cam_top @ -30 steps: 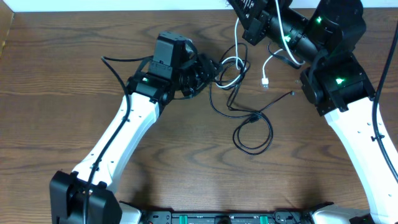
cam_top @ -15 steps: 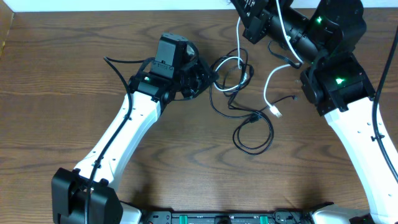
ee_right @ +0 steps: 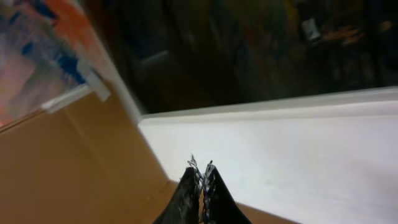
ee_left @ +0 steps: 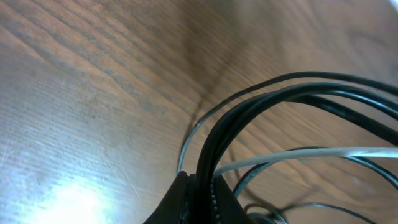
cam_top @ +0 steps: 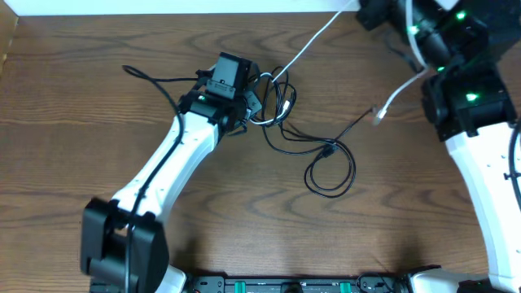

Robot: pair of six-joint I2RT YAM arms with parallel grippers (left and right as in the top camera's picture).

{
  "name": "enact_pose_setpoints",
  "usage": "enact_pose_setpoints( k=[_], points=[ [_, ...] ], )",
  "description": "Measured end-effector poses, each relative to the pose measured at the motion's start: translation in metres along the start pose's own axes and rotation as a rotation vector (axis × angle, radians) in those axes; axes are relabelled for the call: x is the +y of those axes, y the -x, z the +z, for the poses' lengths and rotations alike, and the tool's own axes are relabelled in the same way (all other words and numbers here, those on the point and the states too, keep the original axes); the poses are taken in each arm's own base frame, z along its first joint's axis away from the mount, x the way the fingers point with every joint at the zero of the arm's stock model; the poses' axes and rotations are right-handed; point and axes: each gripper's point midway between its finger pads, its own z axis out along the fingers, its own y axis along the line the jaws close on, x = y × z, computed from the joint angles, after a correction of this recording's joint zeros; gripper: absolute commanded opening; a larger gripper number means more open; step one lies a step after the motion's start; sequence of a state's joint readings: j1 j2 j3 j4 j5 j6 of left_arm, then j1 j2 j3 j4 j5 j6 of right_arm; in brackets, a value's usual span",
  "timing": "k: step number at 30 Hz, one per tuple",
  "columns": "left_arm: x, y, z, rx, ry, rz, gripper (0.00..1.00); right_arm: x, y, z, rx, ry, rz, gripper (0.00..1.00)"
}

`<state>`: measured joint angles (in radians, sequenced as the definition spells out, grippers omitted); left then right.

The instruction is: Untangle cables

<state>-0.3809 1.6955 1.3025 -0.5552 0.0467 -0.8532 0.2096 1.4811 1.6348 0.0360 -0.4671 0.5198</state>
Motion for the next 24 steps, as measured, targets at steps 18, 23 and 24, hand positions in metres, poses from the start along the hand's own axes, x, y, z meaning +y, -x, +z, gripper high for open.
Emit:
enact_pose_setpoints(
  k=[18, 23, 24],
  points=[
    [-0.095, 0.004, -0.02, 0.122, -0.533, 0.113, 0.6, -0.048, 0.042, -0.036, -0.055, -0.166, 0.02, 0.01],
    [-0.076, 0.025, -0.029, 0.11, -0.528, 0.087, 0.59, -0.049, 0.049, -0.037, -0.087, -0.163, 0.1, 0.01],
    [-0.07, 0.027, -0.028, 0.117, -0.512, 0.076, 0.59, -0.045, 0.055, -0.037, -0.112, -0.148, 0.116, 0.01]
  ],
)
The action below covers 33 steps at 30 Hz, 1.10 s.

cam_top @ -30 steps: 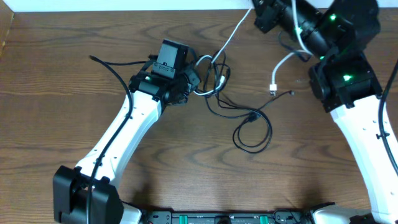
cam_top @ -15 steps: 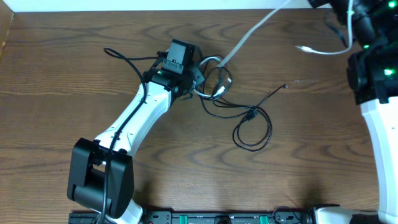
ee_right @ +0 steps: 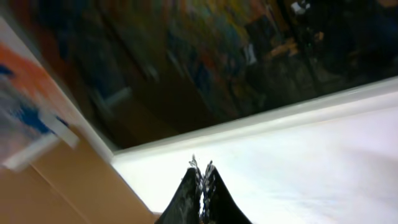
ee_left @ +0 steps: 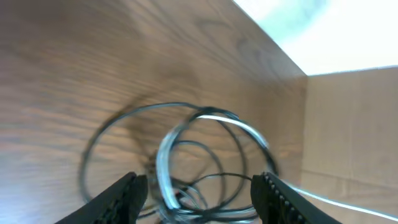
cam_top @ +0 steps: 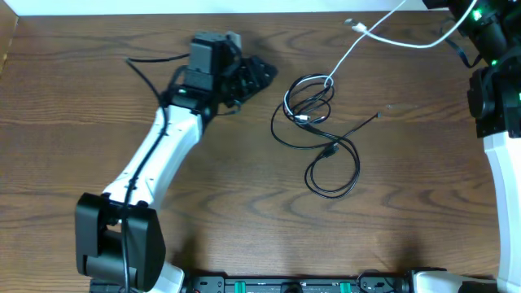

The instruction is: Untangle cables

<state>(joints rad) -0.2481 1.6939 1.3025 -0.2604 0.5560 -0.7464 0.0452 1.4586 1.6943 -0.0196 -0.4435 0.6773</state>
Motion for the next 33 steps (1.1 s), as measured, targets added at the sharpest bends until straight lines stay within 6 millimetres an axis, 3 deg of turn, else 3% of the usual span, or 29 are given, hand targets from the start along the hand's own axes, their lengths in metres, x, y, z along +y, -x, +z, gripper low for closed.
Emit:
enact_pose_setpoints(
  k=[4, 9, 13, 16, 20, 24, 29, 33],
  points=[
    [0.015, -0.013, -0.002, 0.054, 0.054, -0.032, 0.59, 0.021, 0.026, -0.002, -0.1, 0.085, 0.016, 0.01],
    [0.009, -0.025, 0.002, 0.087, 0.045, 0.006, 0.59, 0.057, 0.066, -0.015, -0.26, 0.226, 0.033, 0.02],
    [0.005, -0.031, 0.005, 0.1, 0.039, 0.023, 0.59, 0.061, 0.069, -0.019, -0.263, 0.231, 0.073, 0.01],
    [0.004, -0.032, 0.005, 0.102, 0.038, 0.027, 0.59, 0.04, 0.041, -0.009, -0.149, 0.128, 0.125, 0.01],
    [0.004, -0.032, 0.005, 0.104, 0.038, 0.032, 0.59, 0.007, -0.022, 0.007, 0.063, -0.021, 0.151, 0.01],
    [0.004, -0.032, 0.005, 0.105, 0.039, 0.037, 0.59, -0.029, -0.071, 0.01, 0.219, -0.161, 0.148, 0.01],
    [0.005, -0.033, 0.005, 0.109, 0.043, 0.035, 0.59, -0.082, -0.132, -0.014, 0.438, -0.394, 0.149, 0.01],
    [0.006, -0.033, 0.005, 0.11, 0.044, 0.035, 0.59, -0.103, -0.175, -0.039, 0.619, -0.506, 0.146, 0.01]
  ],
)
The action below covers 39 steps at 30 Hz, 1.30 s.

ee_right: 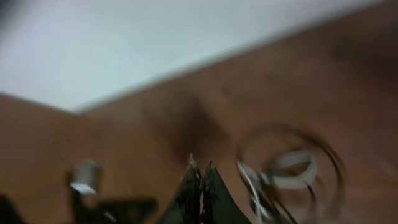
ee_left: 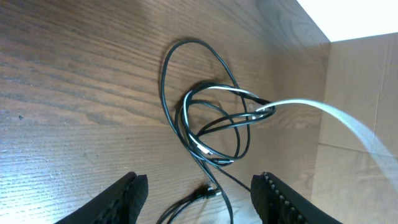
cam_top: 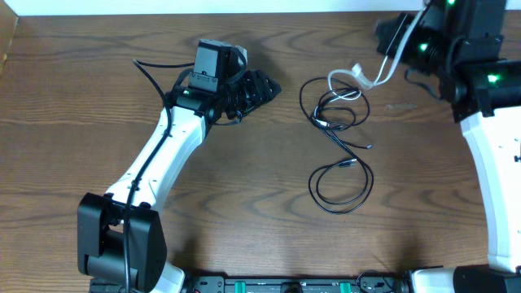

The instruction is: Untangle cables

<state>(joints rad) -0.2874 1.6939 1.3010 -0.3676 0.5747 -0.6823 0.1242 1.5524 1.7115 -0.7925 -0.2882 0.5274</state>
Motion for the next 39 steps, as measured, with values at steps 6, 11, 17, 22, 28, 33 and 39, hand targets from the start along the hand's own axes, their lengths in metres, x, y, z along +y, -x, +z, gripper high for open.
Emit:
enact_pose_setpoints(
  k=[6, 11, 17, 22, 28, 33, 39],
  points=[
    [0.001, -0.001, 0.0, 0.002, 0.002, -0.002, 0.59, -0.013, -0.036, 0.007, 0.14, -0.063, -0.085, 0.05],
    [0.004, -0.002, 0.0, 0.004, 0.018, -0.008, 0.59, -0.015, -0.04, 0.006, 0.161, -0.068, -0.121, 0.7],
    [0.008, 0.0, 0.0, -0.006, 0.039, -0.012, 0.59, -0.01, -0.052, 0.009, 0.187, -0.085, -0.236, 0.99],
    [0.009, -0.001, 0.0, -0.004, 0.045, -0.015, 0.59, -0.045, -0.058, 0.02, 0.213, -0.282, -0.266, 0.99],
    [0.01, -0.002, 0.0, 0.0, 0.047, -0.014, 0.59, -0.087, -0.077, 0.056, 0.328, -0.403, -0.228, 0.99],
    [0.01, -0.002, 0.0, 0.0, 0.048, -0.015, 0.59, -0.098, -0.1, 0.083, 0.425, -0.385, -0.206, 0.99],
    [0.01, -0.003, 0.0, 0.002, 0.049, -0.016, 0.59, -0.1, -0.099, 0.109, 0.411, -0.354, -0.204, 0.98]
  ],
)
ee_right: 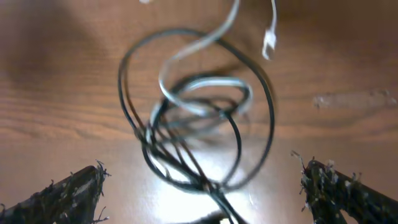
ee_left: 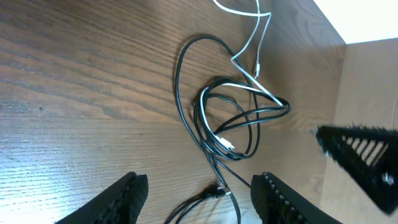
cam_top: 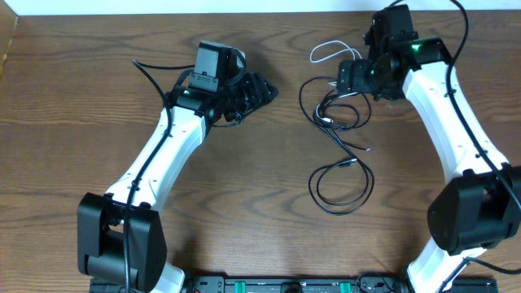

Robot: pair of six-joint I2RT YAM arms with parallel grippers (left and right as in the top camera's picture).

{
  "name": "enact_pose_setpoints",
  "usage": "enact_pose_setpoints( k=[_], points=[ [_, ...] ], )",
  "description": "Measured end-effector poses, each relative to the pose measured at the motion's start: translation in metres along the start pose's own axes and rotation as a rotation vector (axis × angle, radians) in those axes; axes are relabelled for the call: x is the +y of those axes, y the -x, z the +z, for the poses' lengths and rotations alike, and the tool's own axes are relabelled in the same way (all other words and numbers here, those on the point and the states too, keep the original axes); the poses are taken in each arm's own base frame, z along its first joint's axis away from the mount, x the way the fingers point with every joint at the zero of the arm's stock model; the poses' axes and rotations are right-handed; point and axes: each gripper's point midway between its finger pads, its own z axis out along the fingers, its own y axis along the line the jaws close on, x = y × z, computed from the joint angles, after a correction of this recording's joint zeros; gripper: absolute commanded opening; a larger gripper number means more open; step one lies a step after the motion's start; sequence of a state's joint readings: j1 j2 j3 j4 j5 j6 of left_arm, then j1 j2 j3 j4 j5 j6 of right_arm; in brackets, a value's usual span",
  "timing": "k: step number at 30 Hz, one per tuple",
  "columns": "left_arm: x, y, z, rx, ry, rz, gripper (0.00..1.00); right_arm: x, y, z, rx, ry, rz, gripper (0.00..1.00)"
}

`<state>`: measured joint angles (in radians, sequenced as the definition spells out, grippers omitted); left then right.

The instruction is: Untangle cables

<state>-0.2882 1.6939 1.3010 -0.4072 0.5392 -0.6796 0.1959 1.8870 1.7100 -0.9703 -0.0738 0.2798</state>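
A tangle of thin black cable (cam_top: pixel 335 107) lies on the wooden table, with a second loop (cam_top: pixel 342 184) trailing toward the front. A white cable (cam_top: pixel 329 50) curls loose at its far side, one strand threaded through the black coil (ee_right: pixel 199 124); its white plug (ee_right: pixel 268 43) lies free. My right gripper (cam_top: pixel 353 78) hangs open just above the coil, the fingers (ee_right: pixel 339 196) wide on either side and nothing between them (ee_right: pixel 202 171). My left gripper (cam_top: pixel 260 89) is open to the left of the tangle (ee_left: pixel 230 118), empty (ee_left: pixel 199 180).
A white wall strip runs along the table's far edge (cam_top: pixel 244 6). Cardboard (ee_left: pixel 367 81) stands past the table's right end. The left arm's own black lead (cam_top: pixel 151 77) crosses the table at the far left.
My right gripper was shut on the white cable, holding it above the table; now it is open, low over the coil, and the white cable lies on the wood. The left arm has not moved.
My left gripper was shut on the black strands in the tangle while the right held the white cable stretched to the far right. Then the left was open and drawn back left. The right came in over the coil with the white cable and has let it go.
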Motion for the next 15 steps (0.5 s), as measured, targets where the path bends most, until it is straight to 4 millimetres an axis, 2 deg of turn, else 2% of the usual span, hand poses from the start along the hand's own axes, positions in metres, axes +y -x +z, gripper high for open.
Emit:
enact_pose_setpoints(
  k=[4, 6, 8, 11, 12, 15],
  points=[
    [0.001, 0.0, 0.0, -0.001, 0.003, -0.001, 0.59, 0.013, 0.031, -0.001, -0.126, 0.056, -0.015, 0.83],
    [0.001, 0.001, 0.0, -0.005, 0.007, -0.001, 0.59, 0.015, 0.036, -0.002, -0.145, 0.069, -0.008, 0.82],
    [0.002, 0.002, 0.0, -0.009, 0.011, -0.001, 0.59, 0.015, 0.032, 0.001, -0.124, 0.067, 0.011, 0.9],
    [0.003, 0.002, 0.0, -0.011, 0.015, -0.001, 0.59, 0.011, 0.01, 0.014, -0.026, 0.043, 0.052, 0.88],
    [0.003, 0.002, 0.0, -0.011, 0.016, -0.001, 0.59, 0.009, -0.001, 0.022, 0.028, 0.028, 0.078, 0.89],
    [0.003, 0.002, 0.0, -0.012, 0.019, -0.002, 0.59, 0.008, -0.018, 0.043, 0.109, 0.005, 0.13, 0.88]
  ],
)
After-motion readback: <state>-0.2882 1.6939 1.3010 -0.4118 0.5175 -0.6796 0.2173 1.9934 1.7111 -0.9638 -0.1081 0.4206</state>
